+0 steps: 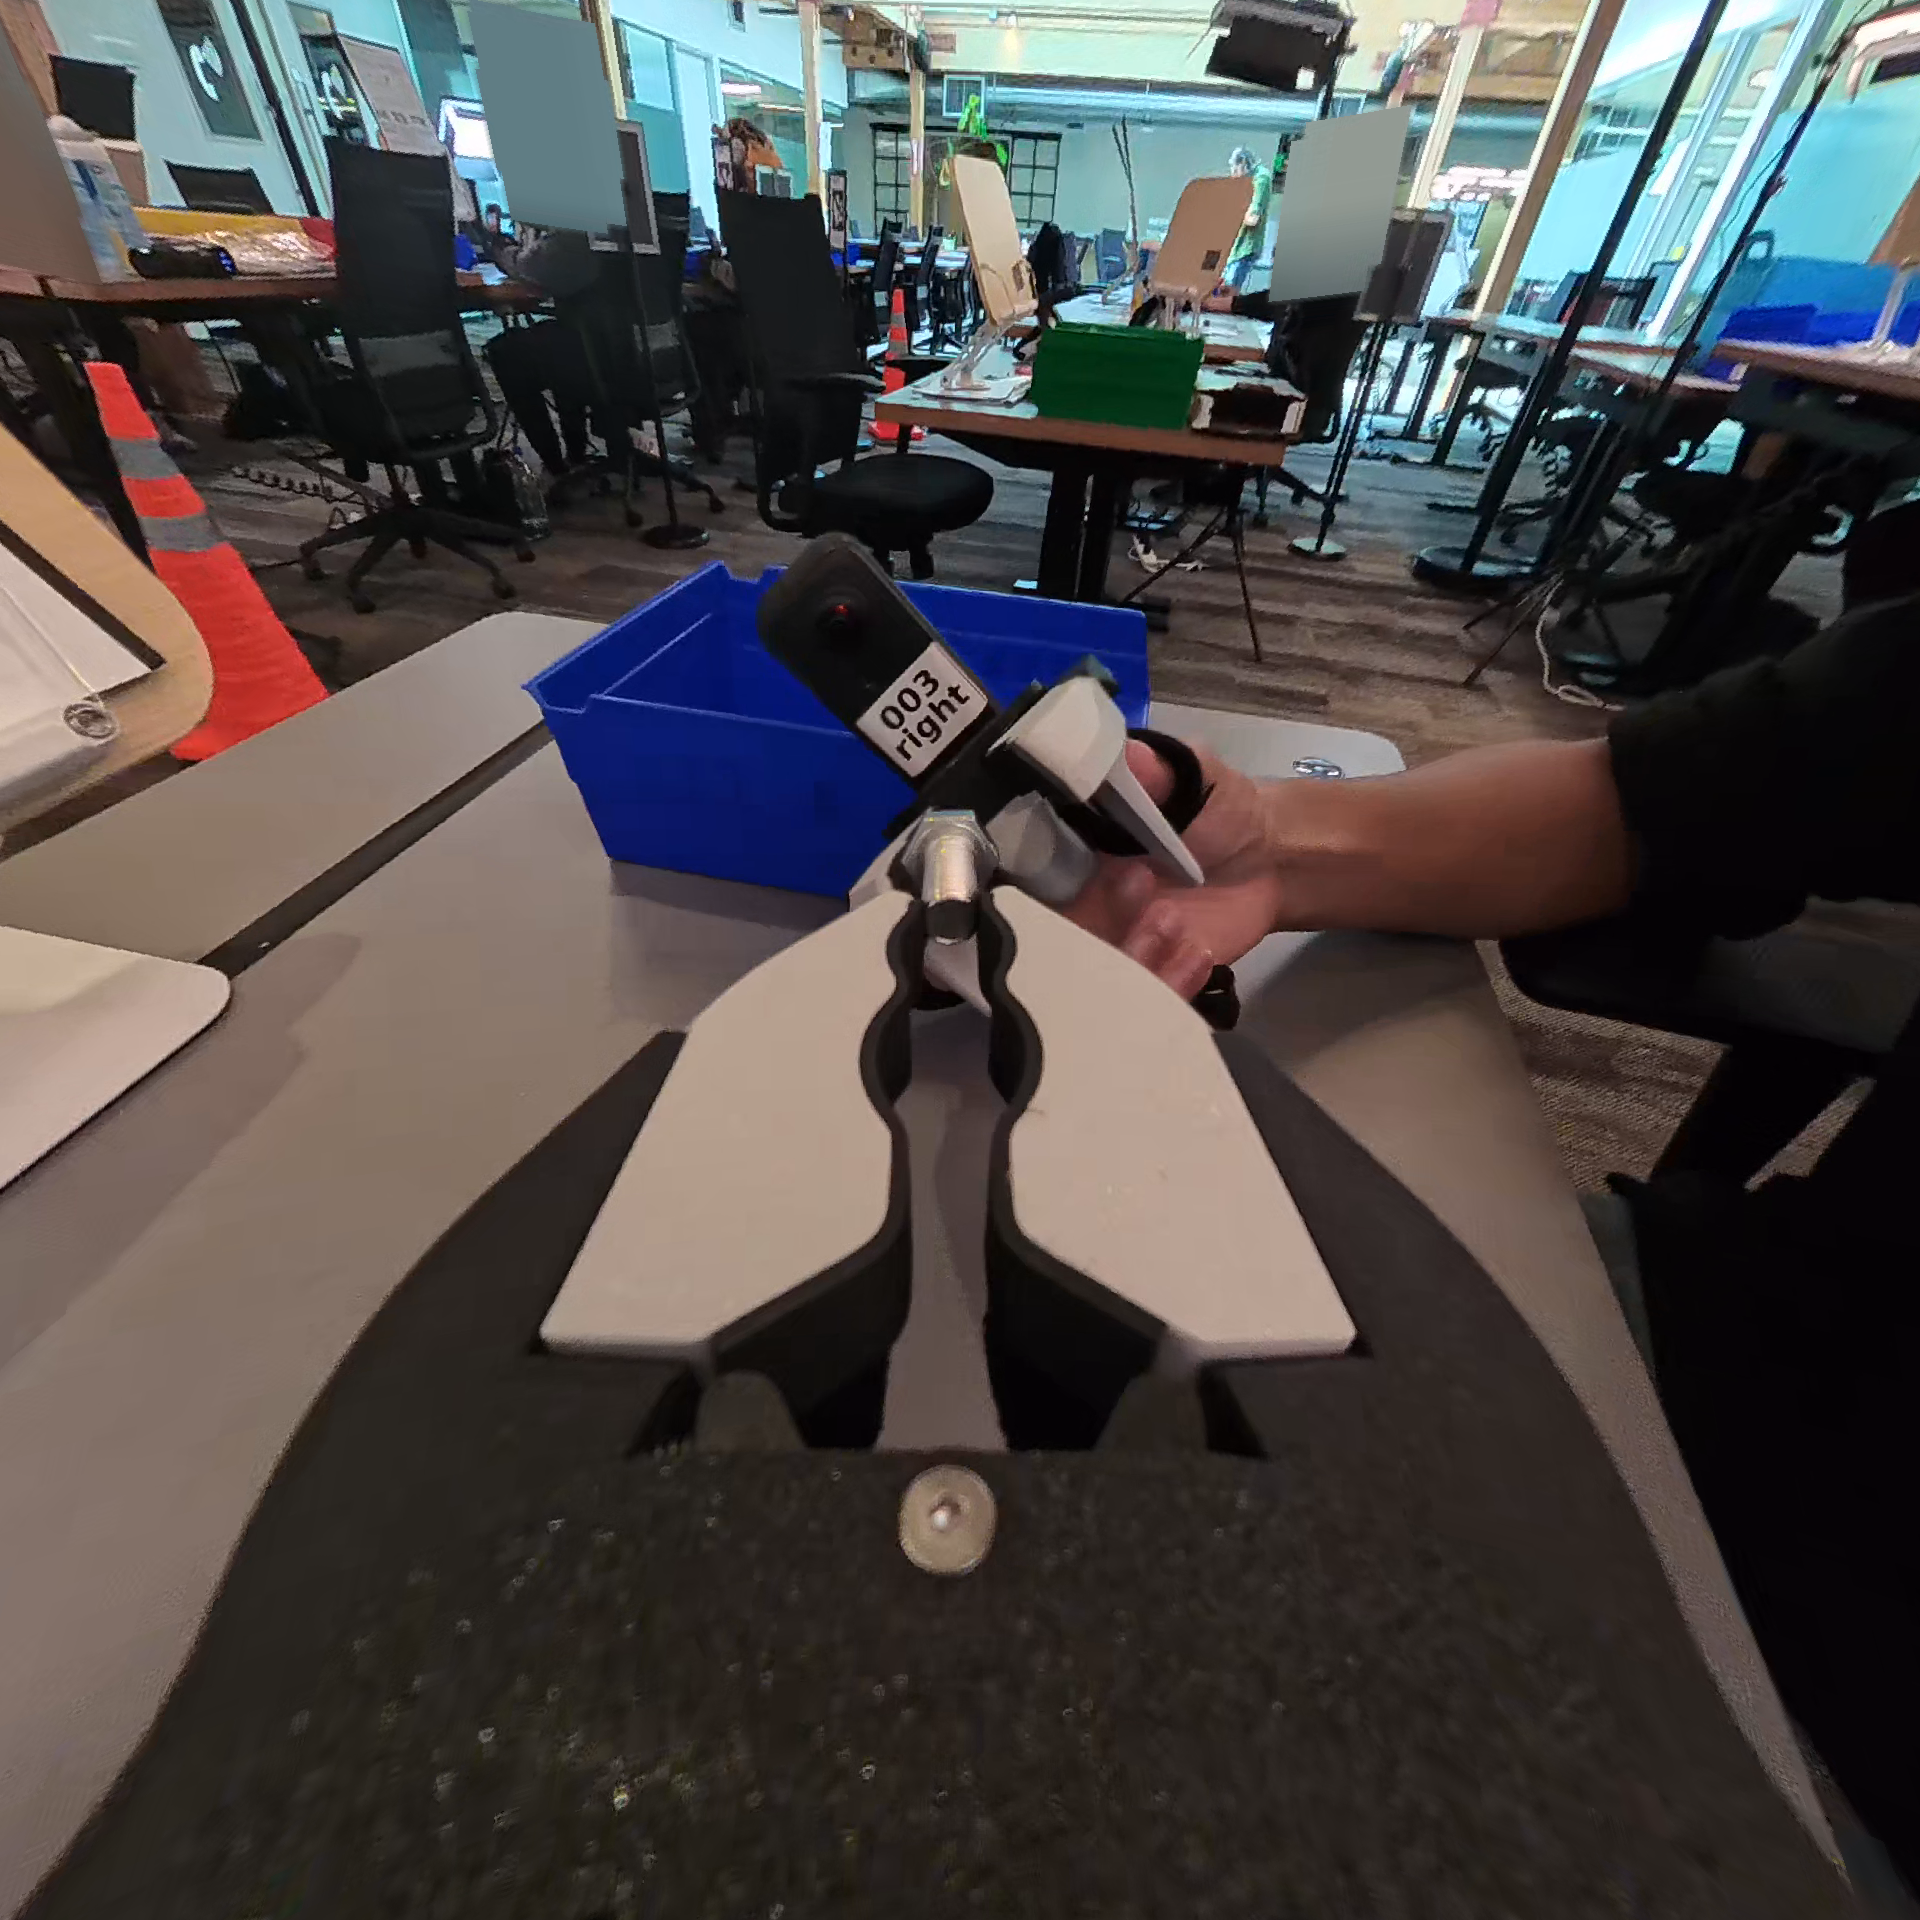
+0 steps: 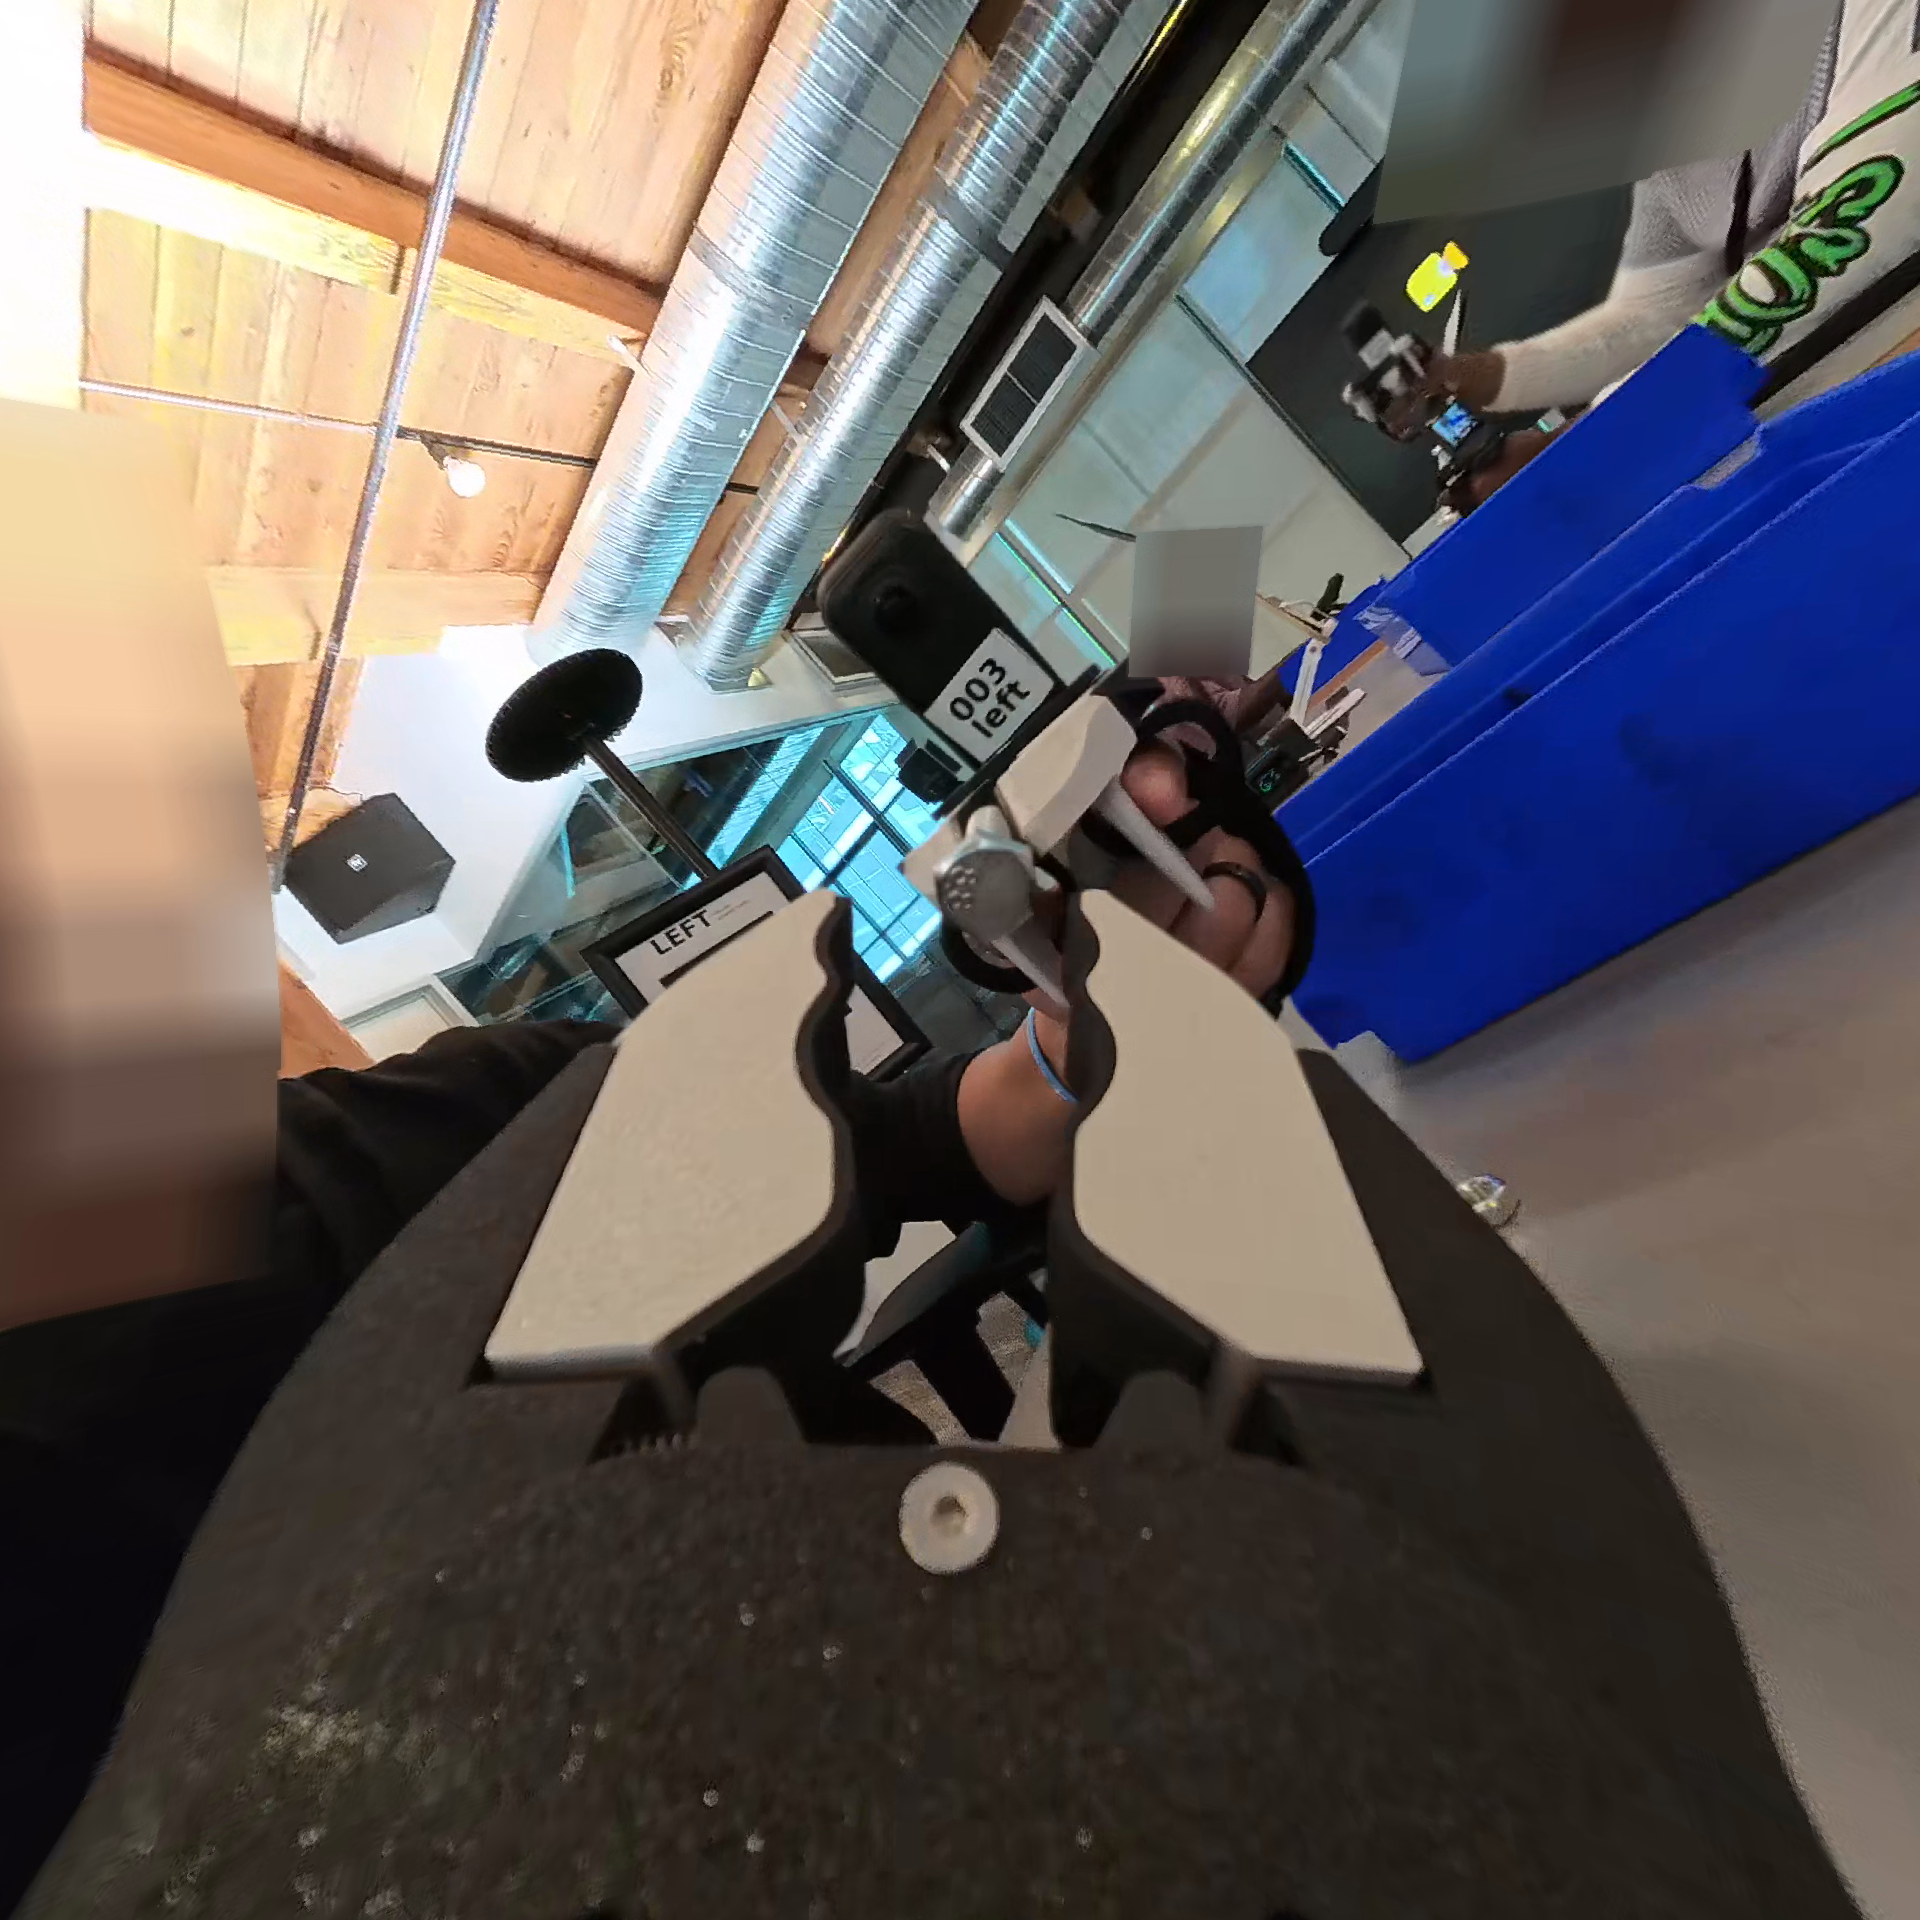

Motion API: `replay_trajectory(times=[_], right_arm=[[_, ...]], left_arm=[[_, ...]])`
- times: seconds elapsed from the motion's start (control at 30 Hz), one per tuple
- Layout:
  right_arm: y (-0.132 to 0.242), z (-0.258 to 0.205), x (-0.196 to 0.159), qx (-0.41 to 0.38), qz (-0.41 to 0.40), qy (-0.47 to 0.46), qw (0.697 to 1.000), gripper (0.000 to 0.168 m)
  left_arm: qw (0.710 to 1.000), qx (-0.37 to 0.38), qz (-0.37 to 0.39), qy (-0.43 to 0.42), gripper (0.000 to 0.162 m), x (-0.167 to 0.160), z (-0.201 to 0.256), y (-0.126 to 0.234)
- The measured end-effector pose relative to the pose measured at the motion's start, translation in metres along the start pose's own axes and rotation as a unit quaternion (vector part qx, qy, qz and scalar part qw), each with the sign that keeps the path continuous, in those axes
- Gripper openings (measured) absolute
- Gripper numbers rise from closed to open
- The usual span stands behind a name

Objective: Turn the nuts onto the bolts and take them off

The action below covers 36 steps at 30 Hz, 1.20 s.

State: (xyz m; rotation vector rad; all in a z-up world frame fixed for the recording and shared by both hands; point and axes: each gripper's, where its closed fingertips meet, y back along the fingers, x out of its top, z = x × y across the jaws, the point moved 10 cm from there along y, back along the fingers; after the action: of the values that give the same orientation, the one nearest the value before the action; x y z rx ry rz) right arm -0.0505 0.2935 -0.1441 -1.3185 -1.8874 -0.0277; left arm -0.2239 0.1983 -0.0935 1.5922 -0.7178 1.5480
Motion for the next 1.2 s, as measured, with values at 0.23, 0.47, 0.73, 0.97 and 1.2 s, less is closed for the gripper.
replay_trajectory(times=[0.23, 0.47, 0.73, 0.97, 1.2], right_arm=[[0.000, 0.003, -0.001, -0.012, -0.008, 0.010, 1.000, 0.030], [0.005, 0.000, 0.000, -0.036, -0.022, 0.059, 0.997, 0.018], [0.003, 0.000, 0.002, -0.056, -0.026, 0.089, 0.994, 0.018], [0.011, -0.001, 0.010, -0.121, -0.022, 0.156, 0.980, 0.018], [0.007, -0.002, 0.007, -0.133, -0.043, 0.179, 0.974, 0.018]], left_arm=[[1.000, 0.001, -0.016, -0.001, 0.008, -0.006, 0.000, -0.007], [1.000, -0.004, -0.014, 0.002, 0.008, -0.006, 0.002, -0.012], [0.999, 0.000, -0.037, 0.010, 0.022, 0.003, 0.003, -0.008], [0.936, 0.140, -0.321, 0.044, 0.045, -0.016, 0.007, 0.041], [0.829, 0.103, -0.550, 0.003, 0.039, -0.065, -0.001, 0.033]])
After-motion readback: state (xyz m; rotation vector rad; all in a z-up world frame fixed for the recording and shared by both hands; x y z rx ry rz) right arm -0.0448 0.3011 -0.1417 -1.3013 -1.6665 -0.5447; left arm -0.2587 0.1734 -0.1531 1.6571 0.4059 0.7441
